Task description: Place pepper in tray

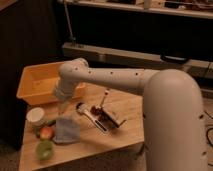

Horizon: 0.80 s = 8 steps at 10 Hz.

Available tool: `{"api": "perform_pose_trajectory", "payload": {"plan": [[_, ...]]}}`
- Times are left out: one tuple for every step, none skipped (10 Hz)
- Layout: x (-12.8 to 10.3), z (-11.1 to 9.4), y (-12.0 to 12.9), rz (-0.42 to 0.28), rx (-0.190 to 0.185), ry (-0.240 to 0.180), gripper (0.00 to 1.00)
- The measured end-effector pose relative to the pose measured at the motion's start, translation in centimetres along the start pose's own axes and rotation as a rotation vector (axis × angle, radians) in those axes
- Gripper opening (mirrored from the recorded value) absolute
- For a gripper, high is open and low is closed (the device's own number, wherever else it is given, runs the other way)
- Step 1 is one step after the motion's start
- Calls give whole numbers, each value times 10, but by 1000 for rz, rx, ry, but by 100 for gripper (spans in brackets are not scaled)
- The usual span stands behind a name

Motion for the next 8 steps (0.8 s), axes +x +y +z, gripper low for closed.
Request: {"api": "perform_pose_trajectory", "payload": {"plan": [[-1,14,0,-24,-25,-7,65],[3,27,1,-34,-50,-14,65],[4,37,2,-38,-65,-20,65],[1,45,4,-41,-80,-27,65],[2,53,7,-34,-90,-35,65],[2,59,8,-27,-93,-43,65],[-1,67,9,-18,-96,-51,65],[-7,75,9,-8,-99,-61,65]]}}
